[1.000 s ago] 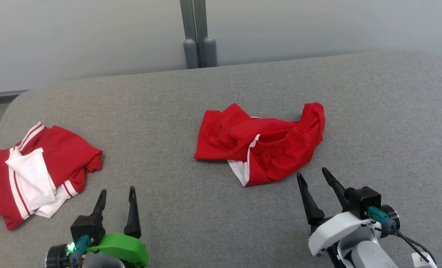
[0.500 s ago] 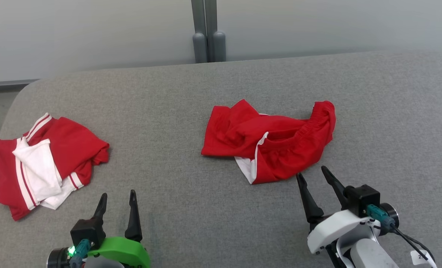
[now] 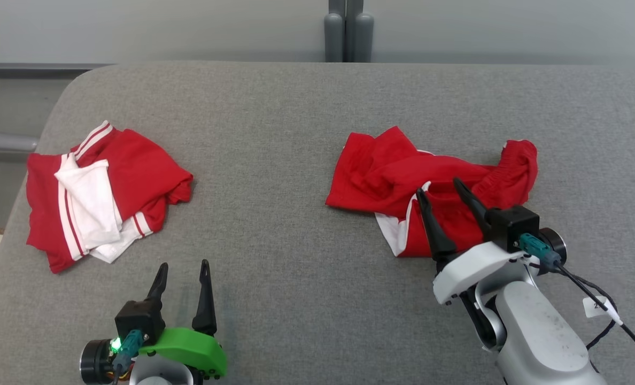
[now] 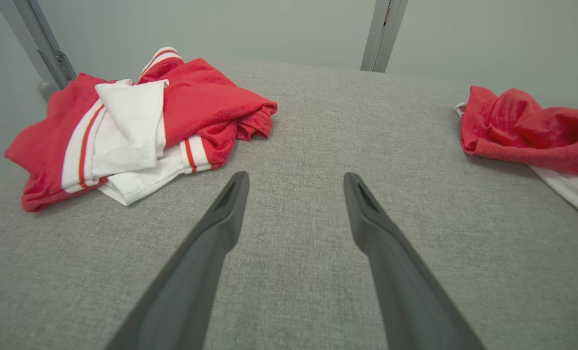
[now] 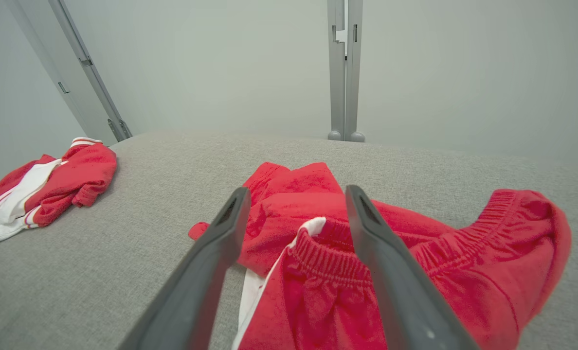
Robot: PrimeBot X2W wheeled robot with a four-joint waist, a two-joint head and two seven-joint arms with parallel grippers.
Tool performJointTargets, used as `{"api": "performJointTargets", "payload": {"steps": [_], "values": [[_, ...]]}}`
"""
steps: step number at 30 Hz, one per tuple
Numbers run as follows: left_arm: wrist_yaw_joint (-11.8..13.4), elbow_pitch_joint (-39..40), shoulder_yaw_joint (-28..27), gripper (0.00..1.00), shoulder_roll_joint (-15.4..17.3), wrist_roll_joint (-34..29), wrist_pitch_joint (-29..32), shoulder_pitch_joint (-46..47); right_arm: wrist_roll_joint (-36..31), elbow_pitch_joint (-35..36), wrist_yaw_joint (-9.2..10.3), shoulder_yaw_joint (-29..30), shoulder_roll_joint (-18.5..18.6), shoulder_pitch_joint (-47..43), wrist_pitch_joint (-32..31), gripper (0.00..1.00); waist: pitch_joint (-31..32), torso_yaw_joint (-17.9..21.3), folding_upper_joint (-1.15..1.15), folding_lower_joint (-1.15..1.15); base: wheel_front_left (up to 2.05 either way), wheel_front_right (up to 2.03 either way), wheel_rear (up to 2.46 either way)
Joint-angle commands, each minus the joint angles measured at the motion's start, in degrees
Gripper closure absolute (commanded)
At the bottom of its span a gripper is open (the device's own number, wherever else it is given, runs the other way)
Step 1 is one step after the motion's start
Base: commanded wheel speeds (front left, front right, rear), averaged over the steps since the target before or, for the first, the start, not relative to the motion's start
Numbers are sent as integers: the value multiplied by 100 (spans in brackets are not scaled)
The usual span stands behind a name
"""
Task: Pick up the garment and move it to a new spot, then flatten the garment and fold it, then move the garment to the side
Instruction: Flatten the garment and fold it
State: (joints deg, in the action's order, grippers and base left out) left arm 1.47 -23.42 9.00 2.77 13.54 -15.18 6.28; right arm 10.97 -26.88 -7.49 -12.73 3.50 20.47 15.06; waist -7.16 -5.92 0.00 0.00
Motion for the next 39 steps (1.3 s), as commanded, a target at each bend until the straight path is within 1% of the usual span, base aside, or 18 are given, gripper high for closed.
{"api": "performJointTargets", "payload": {"steps": [1,8,12,16,17,18,20,21,23,27,32,35,39], "values": [[10,-3,-1,0,21,-12,5,124,3,-77,0,23,23,109,16,0,-183,-188,0,0,0,0,0],[57,-28,62,0,21,43,4,193,-32,-814,-1,107,17,494,16,0,-333,-311,0,0,0,0,0],[71,-25,90,0,22,67,4,227,-41,-1021,-1,110,5,498,16,0,-365,-294,0,0,0,0,0],[83,-14,75,0,21,52,4,239,-60,-1084,-1,52,-5,403,16,0,-350,-218,0,0,0,0,0],[87,-13,73,0,21,54,4,234,-60,-1083,0,49,-9,372,16,5,-337,-200,0,0,0,0,0],[80,-9,87,0,21,47,5,225,-60,-1078,0,43,-15,322,16,14,-323,-180,0,0,0,0,0],[76,-4,104,0,21,58,5,207,-13,-1104,0,63,-25,235,17,51,-301,-151,0,0,0,0,0],[72,-7,110,0,21,61,4,197,8,-1121,-1,60,-27,199,16,65,-292,-141,0,0,0,0,0],[59,-9,119,0,21,73,4,189,60,-1130,0,39,-33,174,16,100,-280,-120,0,0,0,0,0],[46,-8,115,0,21,70,4,202,86,-1147,0,39,-35,156,16,100,-268,-113,0,0,0,0,0],[53,-29,131,0,21,91,5,191,103,-816,-1,-9,-41,211,17,100,-209,-161,0,0,0,0,0],[51,-40,141,0,21,118,4,155,129,-544,-1,-145,-31,362,17,100,-158,-208,0,0,0,0,0],[33,-84,203,0,21,158,5,127,208,-230,-1,-565,30,818,16,100,-50,-331,0,0,0,0,0]]}}
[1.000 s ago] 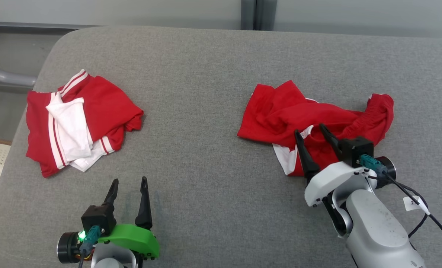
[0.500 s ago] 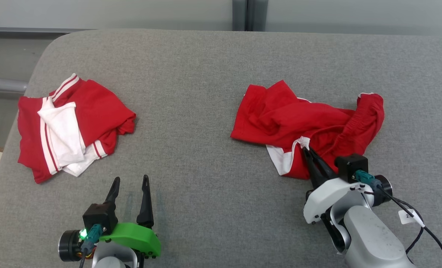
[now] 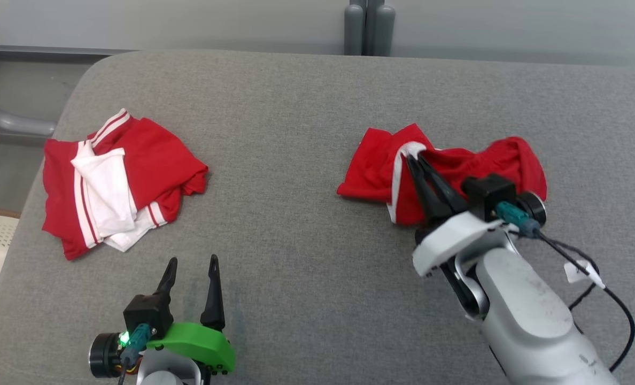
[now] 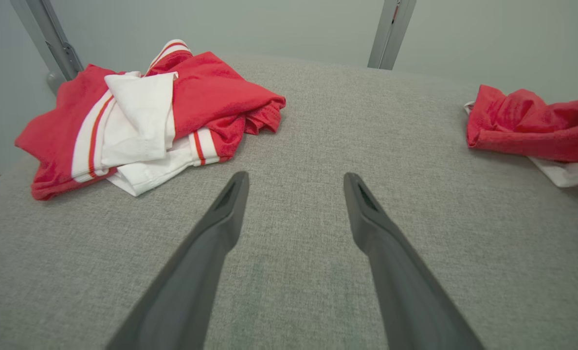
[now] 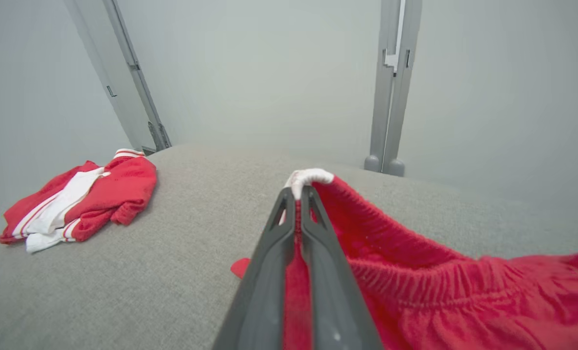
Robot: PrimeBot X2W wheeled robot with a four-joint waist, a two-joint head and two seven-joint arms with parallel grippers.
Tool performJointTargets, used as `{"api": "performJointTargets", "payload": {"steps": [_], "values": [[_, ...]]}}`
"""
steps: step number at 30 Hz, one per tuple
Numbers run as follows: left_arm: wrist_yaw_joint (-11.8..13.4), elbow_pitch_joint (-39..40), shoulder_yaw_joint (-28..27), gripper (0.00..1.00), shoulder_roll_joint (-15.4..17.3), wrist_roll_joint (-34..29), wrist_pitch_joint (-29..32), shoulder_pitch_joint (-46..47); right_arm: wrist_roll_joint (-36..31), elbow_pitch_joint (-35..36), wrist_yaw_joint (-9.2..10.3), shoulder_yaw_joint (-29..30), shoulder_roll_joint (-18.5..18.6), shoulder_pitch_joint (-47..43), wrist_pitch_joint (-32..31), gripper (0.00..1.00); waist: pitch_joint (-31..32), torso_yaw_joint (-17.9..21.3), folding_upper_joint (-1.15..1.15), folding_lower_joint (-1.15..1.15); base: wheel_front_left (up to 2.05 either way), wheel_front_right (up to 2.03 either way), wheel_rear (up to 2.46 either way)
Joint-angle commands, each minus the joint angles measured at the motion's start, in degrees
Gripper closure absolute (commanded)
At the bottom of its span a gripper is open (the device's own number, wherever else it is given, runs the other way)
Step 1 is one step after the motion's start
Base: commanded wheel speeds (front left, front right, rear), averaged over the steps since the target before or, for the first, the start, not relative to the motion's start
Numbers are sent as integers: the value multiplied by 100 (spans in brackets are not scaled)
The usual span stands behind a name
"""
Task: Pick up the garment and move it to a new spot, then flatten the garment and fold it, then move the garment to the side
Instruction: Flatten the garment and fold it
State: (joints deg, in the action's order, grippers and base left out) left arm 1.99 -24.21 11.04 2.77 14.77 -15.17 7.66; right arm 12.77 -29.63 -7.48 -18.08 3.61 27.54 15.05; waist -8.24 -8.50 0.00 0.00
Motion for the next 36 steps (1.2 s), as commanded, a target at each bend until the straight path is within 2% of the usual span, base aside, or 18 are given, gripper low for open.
{"api": "performJointTargets", "payload": {"steps": [1,5,8,14,20,29,36], "values": [[-28,-17,23,0,21,45,4,-7,54,105,-2,-122,29,245,18,100,80,-111,0,0,0,0,0],[-15,-54,80,0,21,92,3,-67,291,479,-2,-628,41,903,18,100,218,-256,0,0,0,0,0],[1,-84,63,0,21,90,4,-135,407,912,-2,-788,23,1296,18,100,313,-294,0,0,0,0,0],[49,-85,-12,0,20,107,4,-277,484,1344,-1,-752,65,1198,18,100,425,-165,0,0,0,0,0],[15,-51,-18,0,21,79,4,-214,488,909,-1,-521,427,470,18,100,345,124,0,0,0,0,0],[-33,-86,-42,0,22,-16,4,-72,359,-140,-1,118,912,-447,18,100,222,477,0,0,0,0,0],[-72,-133,-53,0,21,-61,4,-65,196,-236,-1,556,883,-632,18,100,267,568,0,0,0,0,0]]}}
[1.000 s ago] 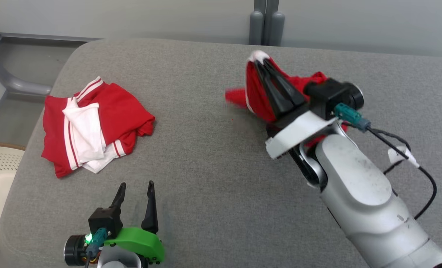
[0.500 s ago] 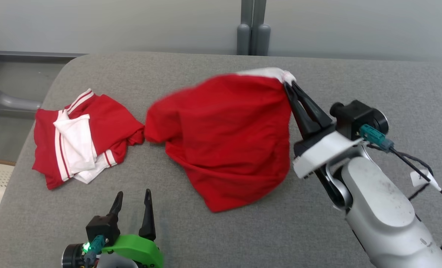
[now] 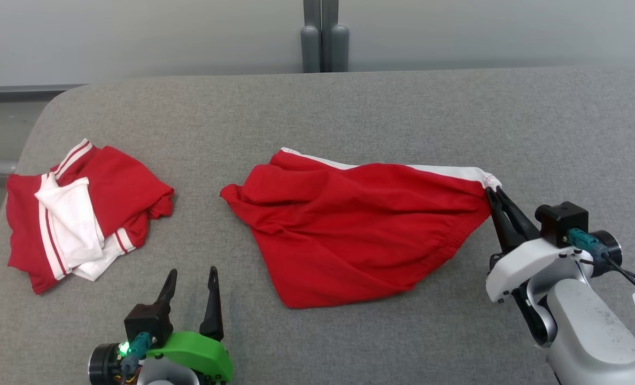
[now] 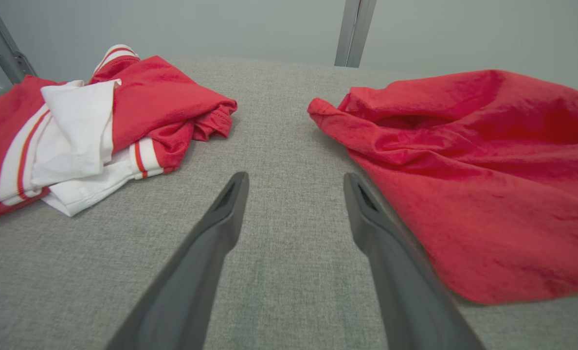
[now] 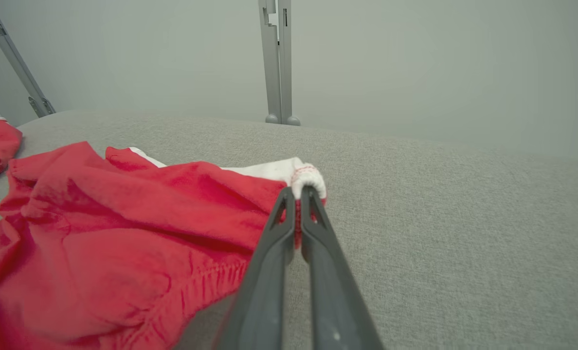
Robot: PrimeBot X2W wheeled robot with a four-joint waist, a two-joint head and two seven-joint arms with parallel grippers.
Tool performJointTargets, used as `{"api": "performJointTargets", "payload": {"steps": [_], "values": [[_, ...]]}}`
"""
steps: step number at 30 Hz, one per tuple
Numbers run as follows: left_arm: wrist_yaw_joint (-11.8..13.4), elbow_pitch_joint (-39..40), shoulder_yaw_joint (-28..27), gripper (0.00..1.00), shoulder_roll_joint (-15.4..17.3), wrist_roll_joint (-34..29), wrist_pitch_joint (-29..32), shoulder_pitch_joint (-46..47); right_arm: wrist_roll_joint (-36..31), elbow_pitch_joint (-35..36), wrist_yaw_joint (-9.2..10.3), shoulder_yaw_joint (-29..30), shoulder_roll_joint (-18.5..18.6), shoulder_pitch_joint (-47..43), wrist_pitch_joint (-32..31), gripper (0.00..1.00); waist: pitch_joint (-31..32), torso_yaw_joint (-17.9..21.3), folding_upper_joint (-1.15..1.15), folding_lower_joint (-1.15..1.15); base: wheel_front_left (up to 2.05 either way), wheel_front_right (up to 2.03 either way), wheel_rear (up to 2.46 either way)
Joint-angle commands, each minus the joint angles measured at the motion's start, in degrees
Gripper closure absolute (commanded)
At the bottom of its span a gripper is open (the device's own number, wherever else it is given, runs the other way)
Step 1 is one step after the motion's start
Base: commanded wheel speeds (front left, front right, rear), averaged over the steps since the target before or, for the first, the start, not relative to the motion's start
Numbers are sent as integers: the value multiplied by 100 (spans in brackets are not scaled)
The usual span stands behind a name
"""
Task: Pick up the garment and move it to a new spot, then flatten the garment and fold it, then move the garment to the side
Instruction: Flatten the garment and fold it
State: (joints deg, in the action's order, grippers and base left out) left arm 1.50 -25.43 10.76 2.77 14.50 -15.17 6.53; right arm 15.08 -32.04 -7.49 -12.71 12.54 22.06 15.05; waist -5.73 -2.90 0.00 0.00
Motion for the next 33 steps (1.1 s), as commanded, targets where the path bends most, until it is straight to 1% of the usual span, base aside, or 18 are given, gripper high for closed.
{"api": "performJointTargets", "payload": {"steps": [1,2,3,4,5,8,13,20,27,29,33], "values": [[-29,-20,-27,0,22,-37,4,37,-47,-36,0,72,-12,-104,18,100,38,11,0,0,0,0,0],[-35,-29,-23,0,21,-42,3,24,-80,-109,0,118,-10,-124,18,100,58,12,0,0,0,0,0],[-41,-41,-19,0,21,-42,3,7,-128,-214,0,175,-1,-144,18,61,81,10,0,0,0,0,0],[-39,-53,-9,0,21,-44,4,-6,-164,-279,0,239,-9,-149,18,24,105,3,0,0,0,0,0],[-39,-65,1,0,21,-38,3,-23,-210,-345,0,323,-32,-159,18,0,130,-6,0,0,0,0,0],[-25,-75,24,0,21,-19,4,-63,-329,-441,0,527,-102,-242,18,0,184,-21,0,0,0,0,0],[5,-62,5,0,20,12,4,-77,-451,-389,0,854,-275,-407,18,0,218,33,0,0,0,0,0],[-17,-152,112,0,20,-76,3,410,-565,-110,0,1006,-520,-541,17,0,77,219,0,0,0,0,0],[-141,-654,218,0,21,-285,3,1554,-607,106,0,857,-670,-535,18,0,-114,467,0,0,0,0,0],[-197,-942,299,0,20,-291,4,1958,-609,149,0,787,-702,-508,17,0,-175,545,0,0,0,0,0],[-273,-1786,508,0,22,-208,27,2837,-561,204,0,620,-749,-414,18,0,-306,733,0,0,0,0,0]]}}
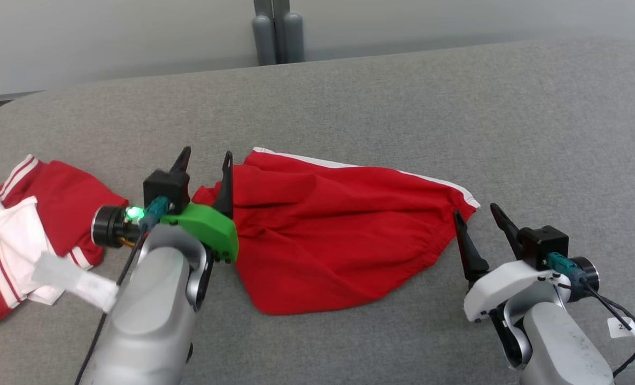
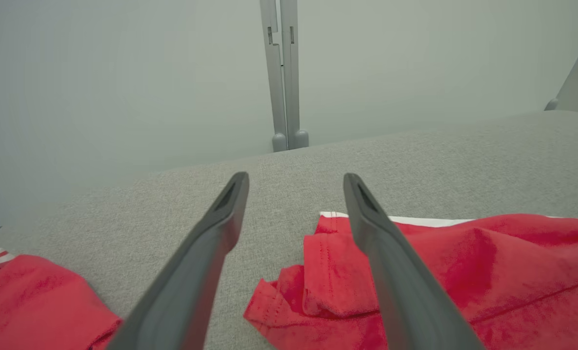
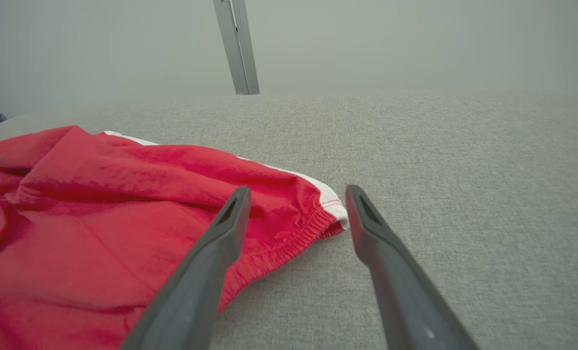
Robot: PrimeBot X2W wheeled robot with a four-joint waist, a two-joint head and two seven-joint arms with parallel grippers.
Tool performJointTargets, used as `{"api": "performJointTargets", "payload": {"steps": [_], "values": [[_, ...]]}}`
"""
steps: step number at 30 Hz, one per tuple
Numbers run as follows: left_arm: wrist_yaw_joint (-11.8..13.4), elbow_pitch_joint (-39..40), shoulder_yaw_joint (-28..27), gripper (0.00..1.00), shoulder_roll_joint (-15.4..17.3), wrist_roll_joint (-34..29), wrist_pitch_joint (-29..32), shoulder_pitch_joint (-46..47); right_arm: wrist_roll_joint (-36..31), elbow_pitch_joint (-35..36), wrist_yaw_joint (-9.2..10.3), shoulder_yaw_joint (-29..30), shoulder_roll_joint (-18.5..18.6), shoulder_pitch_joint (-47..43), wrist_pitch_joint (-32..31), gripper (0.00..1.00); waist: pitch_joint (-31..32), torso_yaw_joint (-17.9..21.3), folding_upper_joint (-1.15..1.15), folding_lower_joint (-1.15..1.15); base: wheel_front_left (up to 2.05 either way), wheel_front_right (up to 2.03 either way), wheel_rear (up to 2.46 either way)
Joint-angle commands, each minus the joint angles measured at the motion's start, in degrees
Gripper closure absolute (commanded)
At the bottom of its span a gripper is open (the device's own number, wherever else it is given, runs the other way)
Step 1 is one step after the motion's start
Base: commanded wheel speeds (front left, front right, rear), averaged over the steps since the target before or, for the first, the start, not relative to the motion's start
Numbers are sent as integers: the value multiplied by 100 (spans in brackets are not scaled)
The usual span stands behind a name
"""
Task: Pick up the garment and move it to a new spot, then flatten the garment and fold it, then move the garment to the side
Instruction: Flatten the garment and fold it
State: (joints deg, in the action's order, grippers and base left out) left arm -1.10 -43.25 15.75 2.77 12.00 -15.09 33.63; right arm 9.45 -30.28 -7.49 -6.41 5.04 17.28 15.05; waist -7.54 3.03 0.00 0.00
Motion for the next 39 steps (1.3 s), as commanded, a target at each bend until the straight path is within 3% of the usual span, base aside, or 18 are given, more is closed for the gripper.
{"api": "performJointTargets", "payload": {"steps": [1,10,17,36,37,39], "values": [[-17,-232,63,0,21,59,67,355,19,45,0,-58,-10,91,18,0,-166,193,0,0,0,0,0],[169,-1697,445,0,26,161,820,1578,105,269,0,-356,-92,318,18,0,-526,666,0,0,0,0,0],[134,-2448,518,0,50,231,1078,1966,124,356,0,-336,-129,411,18,0,-747,870,0,0,0,0,0],[249,-3008,696,0,181,272,1470,2254,164,332,0,-446,-190,502,18,0,-1016,1079,0,0,0,0,0],[242,-3014,703,2,190,280,1476,2264,162,327,0,-446,-192,502,18,0,-1023,1087,0,0,0,0,0],[210,-3023,731,27,194,286,1498,2276,170,320,0,-442,-192,508,18,0,-1036,1100,0,0,0,0,0]]}}
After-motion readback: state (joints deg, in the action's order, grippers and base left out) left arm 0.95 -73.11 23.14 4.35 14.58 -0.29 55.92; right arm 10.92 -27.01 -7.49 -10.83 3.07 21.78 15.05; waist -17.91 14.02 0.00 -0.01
